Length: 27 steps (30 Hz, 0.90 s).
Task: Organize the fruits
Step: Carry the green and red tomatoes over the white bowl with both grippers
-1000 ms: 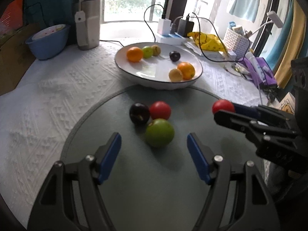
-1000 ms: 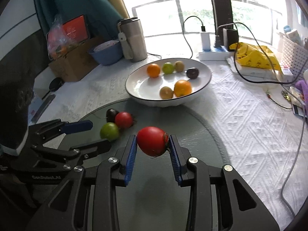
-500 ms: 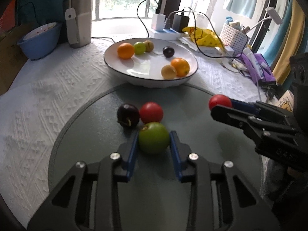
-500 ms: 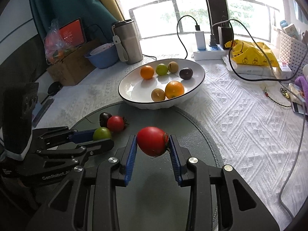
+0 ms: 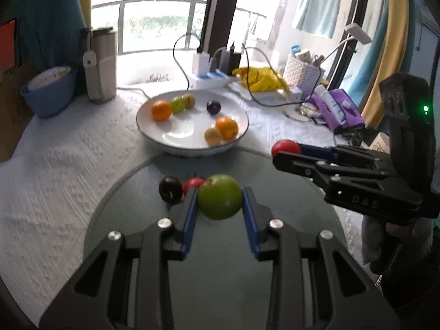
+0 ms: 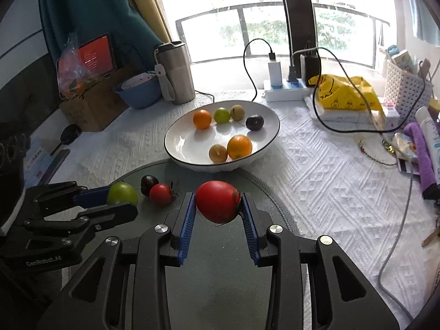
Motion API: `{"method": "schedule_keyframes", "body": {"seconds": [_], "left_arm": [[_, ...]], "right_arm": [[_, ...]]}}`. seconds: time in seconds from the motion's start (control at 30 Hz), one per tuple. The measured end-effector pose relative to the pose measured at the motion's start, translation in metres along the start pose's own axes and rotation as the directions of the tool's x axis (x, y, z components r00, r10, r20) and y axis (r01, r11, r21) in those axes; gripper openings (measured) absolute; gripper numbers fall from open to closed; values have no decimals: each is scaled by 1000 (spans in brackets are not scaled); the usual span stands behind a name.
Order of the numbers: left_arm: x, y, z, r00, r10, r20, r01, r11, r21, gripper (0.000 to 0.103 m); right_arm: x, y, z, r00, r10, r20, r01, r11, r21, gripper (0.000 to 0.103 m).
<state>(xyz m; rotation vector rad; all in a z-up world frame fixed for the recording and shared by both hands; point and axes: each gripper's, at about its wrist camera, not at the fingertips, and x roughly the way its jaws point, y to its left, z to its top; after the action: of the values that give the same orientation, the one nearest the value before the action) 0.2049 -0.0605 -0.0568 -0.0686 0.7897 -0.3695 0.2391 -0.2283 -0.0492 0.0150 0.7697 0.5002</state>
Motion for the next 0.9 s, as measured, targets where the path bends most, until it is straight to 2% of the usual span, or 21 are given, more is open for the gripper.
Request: {"method": "schedule_keyframes", "body": {"seconds": [0.47, 0.9], "left_arm": [[-11, 16, 31, 997, 9, 75, -13, 999, 50, 33], [20, 42, 62, 997, 24, 72, -30, 996, 81, 33]], "right_arm": [[-5, 1, 22, 999, -43, 30, 43, 999, -11, 36], [17, -5, 46, 998, -60, 25, 60, 998, -13, 36]]}}
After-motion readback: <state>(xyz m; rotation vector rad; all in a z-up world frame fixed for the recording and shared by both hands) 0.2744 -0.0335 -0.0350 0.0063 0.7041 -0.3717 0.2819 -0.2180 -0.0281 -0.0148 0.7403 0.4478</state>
